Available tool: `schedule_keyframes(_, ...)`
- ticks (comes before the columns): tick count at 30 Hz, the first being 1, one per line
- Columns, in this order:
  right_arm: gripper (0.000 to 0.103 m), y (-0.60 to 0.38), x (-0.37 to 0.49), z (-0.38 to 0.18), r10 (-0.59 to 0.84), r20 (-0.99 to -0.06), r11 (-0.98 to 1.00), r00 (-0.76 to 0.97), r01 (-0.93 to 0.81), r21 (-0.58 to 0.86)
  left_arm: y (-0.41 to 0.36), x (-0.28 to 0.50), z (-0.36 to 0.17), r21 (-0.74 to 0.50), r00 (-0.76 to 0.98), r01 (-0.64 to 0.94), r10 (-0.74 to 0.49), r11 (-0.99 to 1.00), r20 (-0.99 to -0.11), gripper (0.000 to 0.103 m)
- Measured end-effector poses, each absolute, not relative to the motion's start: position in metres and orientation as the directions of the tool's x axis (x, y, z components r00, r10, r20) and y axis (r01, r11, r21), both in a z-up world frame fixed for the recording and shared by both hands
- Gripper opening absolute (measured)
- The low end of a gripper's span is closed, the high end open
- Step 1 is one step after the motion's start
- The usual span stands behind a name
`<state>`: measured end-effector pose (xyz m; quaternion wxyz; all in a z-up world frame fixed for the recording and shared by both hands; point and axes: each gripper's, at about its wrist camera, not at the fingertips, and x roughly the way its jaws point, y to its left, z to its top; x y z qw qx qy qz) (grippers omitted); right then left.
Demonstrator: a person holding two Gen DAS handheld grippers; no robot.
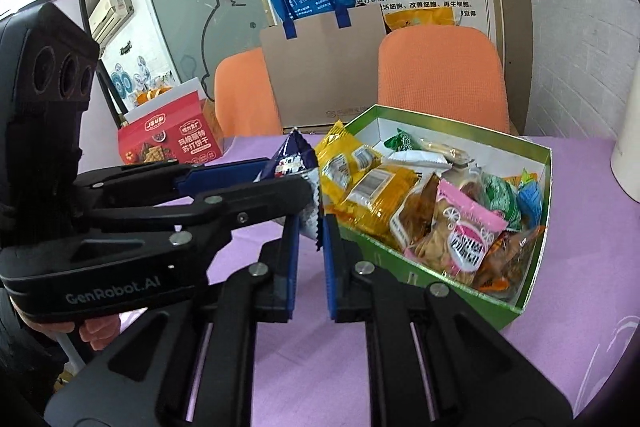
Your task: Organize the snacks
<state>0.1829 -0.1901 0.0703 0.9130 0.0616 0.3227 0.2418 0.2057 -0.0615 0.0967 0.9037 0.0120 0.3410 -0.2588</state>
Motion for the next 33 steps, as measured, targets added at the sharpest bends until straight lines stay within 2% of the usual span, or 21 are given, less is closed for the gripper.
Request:
schedule_keyframes(12, 0.013, -0.195, 0.248, 0.054, 0.461, -0.581, 0.887, 0.671, -0.371, 0.275, -0.064, 0.284, 0.072, -0.222, 0.617, 0.414, -0.452, 0.883, -0.644, 0.029)
schedule_keyframes(14, 0.016, -0.193, 0.254, 0.049, 0.443, -0.59, 0.896, 0.675, -0.364, 0.256, -0.063, 0.29, 0.068, -0.226, 0.619, 0.412, -0.453, 0.883, -0.641, 0.031)
schedule_keyframes(15, 0.021, -0.193, 0.255, 0.046, 0.432, -0.602, 0.9, 0.672, -0.363, 0.241, -0.061, 0.292, 0.066, -0.231, 0.622, 0.409, -0.455, 0.883, -0.637, 0.045)
schedule_keyframes(16, 0.043, -0.192, 0.257, 0.043, 0.421, -0.607, 0.904, 0.673, -0.365, 0.223, -0.058, 0.292, 0.065, -0.246, 0.621, 0.404, -0.462, 0.881, -0.633, 0.062)
schedule_keyframes(17, 0.068, -0.192, 0.256, 0.041, 0.408, -0.606, 0.91, 0.683, -0.361, 0.206, -0.055, 0.291, 0.064, -0.247, 0.637, 0.382, -0.447, 0.891, -0.628, 0.094)
schedule_keyframes(18, 0.076, -0.193, 0.255, 0.04, 0.393, -0.606, 0.916, 0.692, -0.354, 0.189, -0.052, 0.288, 0.065, -0.235, 0.676, 0.345, -0.415, 0.908, -0.609, 0.103)
schedule_keyframes(19, 0.085, -0.193, 0.252, 0.039, 0.377, -0.595, 0.922, 0.71, -0.349, 0.168, -0.048, 0.284, 0.066, -0.216, 0.718, 0.32, -0.385, 0.922, -0.58, 0.103)
schedule_keyframes(22, 0.089, -0.193, 0.249, 0.036, 0.358, -0.591, 0.929, 0.723, -0.342, 0.144, -0.046, 0.282, 0.064, -0.174, 0.725, 0.311, -0.351, 0.934, -0.592, 0.103)
schedule_keyframes(25, 0.098, -0.196, 0.245, 0.034, 0.348, -0.599, 0.933, 0.721, -0.328, 0.147, -0.039, 0.277, 0.061, -0.178, 0.729, 0.28, -0.33, 0.943, -0.6, 0.103)
schedule_keyframes(33, 0.102, -0.212, 0.199, 0.064, 0.303, -0.567, 0.952, 0.766, -0.267, 0.147, -0.022, 0.224, 0.078, -0.156, 0.779, 0.203, -0.257, 0.967, -0.572, 0.103)
